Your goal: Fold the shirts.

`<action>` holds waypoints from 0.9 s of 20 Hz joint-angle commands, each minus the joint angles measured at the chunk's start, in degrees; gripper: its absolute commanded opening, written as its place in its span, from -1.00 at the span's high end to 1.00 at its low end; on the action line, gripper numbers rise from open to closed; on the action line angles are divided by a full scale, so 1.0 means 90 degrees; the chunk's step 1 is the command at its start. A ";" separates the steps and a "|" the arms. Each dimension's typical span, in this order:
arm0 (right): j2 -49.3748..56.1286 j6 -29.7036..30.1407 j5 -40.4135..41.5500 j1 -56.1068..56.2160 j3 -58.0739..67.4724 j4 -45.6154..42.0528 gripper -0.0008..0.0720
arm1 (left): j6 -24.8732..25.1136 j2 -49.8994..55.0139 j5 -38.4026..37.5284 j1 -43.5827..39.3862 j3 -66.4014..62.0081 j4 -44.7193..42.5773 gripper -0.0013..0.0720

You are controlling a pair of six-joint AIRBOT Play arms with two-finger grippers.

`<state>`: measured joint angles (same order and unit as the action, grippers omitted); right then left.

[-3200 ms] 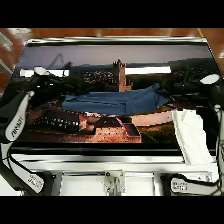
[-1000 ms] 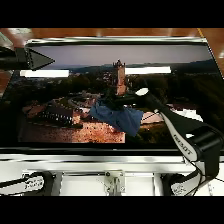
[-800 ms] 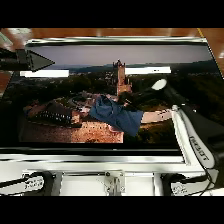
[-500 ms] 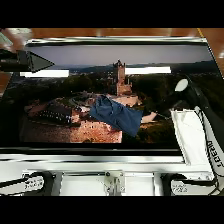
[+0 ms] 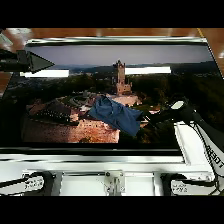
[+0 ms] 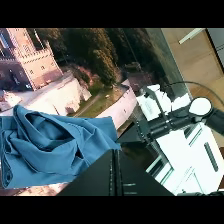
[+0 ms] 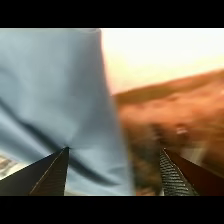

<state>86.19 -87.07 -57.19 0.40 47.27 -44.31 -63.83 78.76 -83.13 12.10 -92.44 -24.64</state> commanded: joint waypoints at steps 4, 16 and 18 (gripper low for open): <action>0.0134 0.0988 0.0704 0.0355 -0.0019 0.1260 0.82 | -0.0053 0.0005 0.0017 -0.0053 -0.0002 0.0000 0.87; -0.2348 -0.0644 -0.1634 -0.3045 0.3468 -0.0272 0.82 | 0.0019 0.0005 0.0010 -0.0051 -0.0002 -0.0002 0.87; -0.2348 -0.0644 -0.1885 -0.3793 0.3570 -0.0413 0.82 | 0.0019 0.0005 0.0007 -0.0051 -0.0002 -0.0002 0.87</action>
<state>66.48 -89.82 -68.95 -24.88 75.72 -43.66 -63.72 78.78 -83.02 11.66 -92.44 -24.64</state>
